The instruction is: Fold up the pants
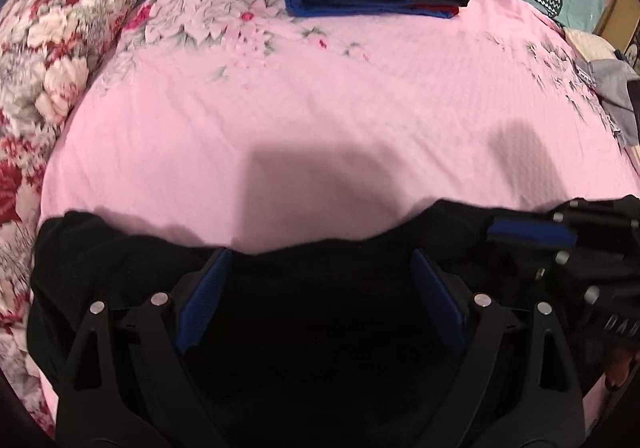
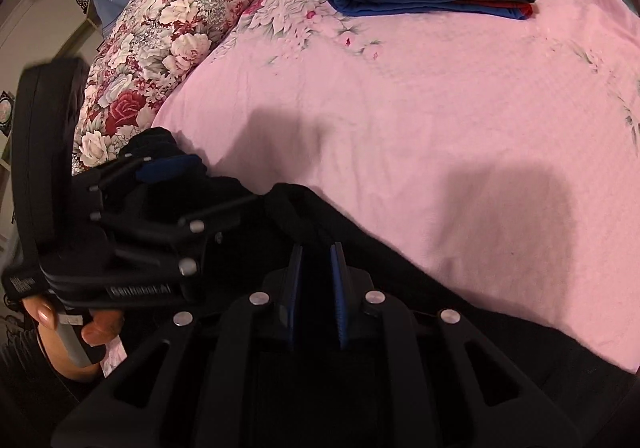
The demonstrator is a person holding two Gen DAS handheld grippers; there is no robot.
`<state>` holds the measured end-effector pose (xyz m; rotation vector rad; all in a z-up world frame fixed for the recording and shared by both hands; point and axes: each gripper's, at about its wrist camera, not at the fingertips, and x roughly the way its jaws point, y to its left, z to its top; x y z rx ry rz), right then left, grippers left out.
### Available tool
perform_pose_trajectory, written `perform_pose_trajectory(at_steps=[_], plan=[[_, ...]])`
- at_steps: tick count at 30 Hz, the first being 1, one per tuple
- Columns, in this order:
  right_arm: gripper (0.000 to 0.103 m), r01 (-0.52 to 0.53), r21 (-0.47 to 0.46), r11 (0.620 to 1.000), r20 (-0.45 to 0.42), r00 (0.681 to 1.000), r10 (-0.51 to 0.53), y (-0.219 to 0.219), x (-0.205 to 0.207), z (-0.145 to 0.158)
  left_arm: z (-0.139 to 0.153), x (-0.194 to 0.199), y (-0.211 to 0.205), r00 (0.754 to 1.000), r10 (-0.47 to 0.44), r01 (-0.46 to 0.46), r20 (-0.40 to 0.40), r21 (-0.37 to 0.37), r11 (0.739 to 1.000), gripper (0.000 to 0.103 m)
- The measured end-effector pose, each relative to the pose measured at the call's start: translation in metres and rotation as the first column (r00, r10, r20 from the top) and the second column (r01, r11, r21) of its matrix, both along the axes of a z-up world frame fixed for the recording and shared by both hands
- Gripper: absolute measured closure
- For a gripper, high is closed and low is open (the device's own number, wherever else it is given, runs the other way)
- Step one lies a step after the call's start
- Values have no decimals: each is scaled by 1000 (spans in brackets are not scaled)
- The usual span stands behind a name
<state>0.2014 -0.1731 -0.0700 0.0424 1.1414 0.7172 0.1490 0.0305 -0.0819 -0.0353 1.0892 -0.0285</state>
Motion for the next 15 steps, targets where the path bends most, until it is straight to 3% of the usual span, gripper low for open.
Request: perform_pose_trajectory(at_steps=[7, 8, 11, 12, 13, 15], plan=[[80, -62, 8, 998, -18, 998, 62, 25, 11, 5, -1, -8, 2, 1000, -3, 3, 16, -1, 1000, 12], [75, -75, -3, 997, -20, 997, 75, 31, 11, 5, -1, -8, 3, 1000, -3, 3, 17, -4, 1000, 12], [74, -93, -48, 994, -12, 996, 93, 43, 14, 1, -1, -8, 4, 1000, -5, 5, 22, -7, 1000, 12], [76, -101, -60, 993, -9, 995, 101, 46, 14, 0, -1, -9, 4, 1000, -5, 5, 21, -10, 1000, 12], [92, -106, -84, 991, 0, 994, 106, 50, 15, -1, 0, -9, 5, 1000, -4, 5, 21, -16, 1000, 12], [95, -106, -110, 988, 27, 994, 109, 53, 16, 3, 6, -13, 11, 999, 11, -9, 33, -46, 999, 12]])
